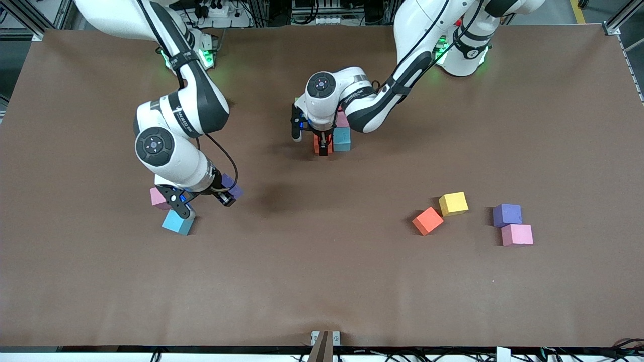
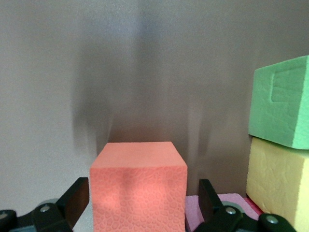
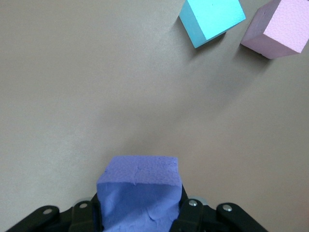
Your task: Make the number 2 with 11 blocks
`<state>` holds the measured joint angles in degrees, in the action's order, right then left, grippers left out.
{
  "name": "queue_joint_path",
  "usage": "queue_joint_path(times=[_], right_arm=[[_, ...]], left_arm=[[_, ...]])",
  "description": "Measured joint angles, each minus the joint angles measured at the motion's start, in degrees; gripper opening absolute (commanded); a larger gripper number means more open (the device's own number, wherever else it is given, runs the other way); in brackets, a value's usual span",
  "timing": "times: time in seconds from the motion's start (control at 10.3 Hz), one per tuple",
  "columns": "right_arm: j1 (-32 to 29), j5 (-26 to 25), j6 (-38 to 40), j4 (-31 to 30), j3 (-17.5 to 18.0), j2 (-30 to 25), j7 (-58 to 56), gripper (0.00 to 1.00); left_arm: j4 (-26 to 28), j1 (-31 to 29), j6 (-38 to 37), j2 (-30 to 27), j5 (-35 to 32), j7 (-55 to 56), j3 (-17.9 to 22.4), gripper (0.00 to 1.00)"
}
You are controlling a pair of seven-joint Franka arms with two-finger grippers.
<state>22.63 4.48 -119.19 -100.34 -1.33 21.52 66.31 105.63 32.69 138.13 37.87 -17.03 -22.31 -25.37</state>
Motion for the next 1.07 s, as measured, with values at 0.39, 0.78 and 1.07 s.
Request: queue_joint_path(times=[0.39, 0.78, 1.07], right_arm=[[0.9, 1.9, 0.0, -0.1, 0.1, 0.0, 0.6, 0.00], [1.9, 3.7, 0.0, -3.2, 0.2, -2.7, 1.2, 0.00], [2.2, 3.8, 0.0, -4.5, 0.2, -4.1, 1.4, 0.00]], left_arm=[[0.0, 0.0, 0.0, 0.0, 0.0, 0.0, -0.1, 1.00], [-0.1, 0.0, 0.0, 0.0, 0.0, 0.0, -0.4, 1.00], [-0.2, 0.0, 0.0, -0.3, 0.0, -0.1, -0.6, 1.00]])
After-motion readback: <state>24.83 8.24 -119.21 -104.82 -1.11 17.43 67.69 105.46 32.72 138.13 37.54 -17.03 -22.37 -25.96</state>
